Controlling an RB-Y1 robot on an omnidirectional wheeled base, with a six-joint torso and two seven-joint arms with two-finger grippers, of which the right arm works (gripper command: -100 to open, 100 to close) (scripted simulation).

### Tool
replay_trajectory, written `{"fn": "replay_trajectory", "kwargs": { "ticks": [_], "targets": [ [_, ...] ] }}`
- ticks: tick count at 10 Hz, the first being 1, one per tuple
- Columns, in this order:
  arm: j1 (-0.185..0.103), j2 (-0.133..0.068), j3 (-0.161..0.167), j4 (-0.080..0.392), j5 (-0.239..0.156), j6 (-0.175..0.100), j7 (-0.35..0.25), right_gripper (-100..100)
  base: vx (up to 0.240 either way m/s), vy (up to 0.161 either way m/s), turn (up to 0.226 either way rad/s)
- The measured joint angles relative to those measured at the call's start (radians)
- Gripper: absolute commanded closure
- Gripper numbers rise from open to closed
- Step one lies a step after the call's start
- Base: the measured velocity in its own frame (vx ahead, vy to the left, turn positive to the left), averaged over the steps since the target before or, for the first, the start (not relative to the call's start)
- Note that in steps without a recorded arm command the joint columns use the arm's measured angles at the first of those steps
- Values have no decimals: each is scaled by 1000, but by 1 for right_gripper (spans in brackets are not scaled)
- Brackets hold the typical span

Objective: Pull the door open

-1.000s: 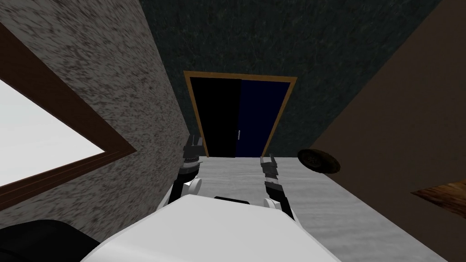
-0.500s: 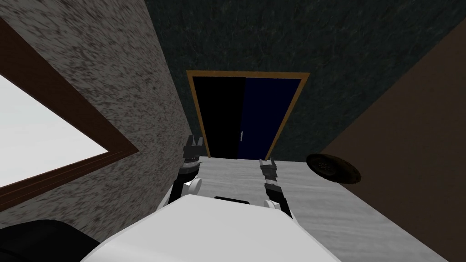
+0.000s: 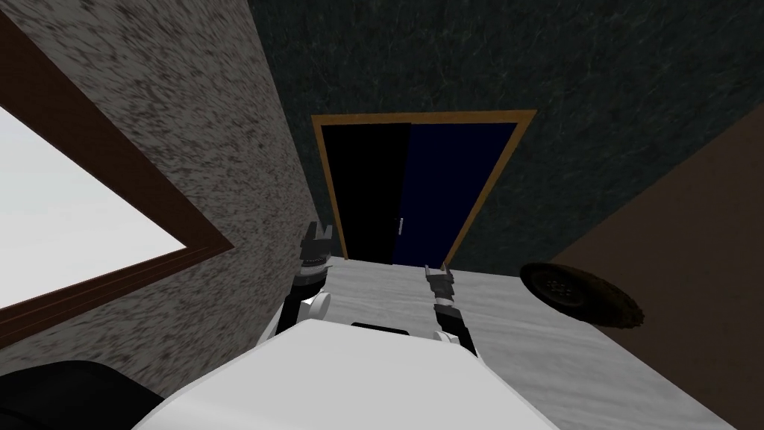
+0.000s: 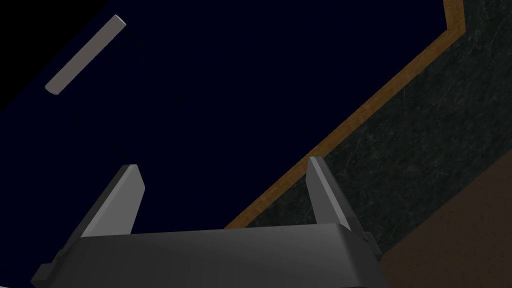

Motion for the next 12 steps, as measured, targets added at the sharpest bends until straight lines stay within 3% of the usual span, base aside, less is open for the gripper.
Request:
{"fn": "replay_trajectory", "kwargs": {
  "ticks": [12],
  "targets": [
    [-74,-60,9,294,-147,-94,-334,-100,106,1,114]
  ]
}}
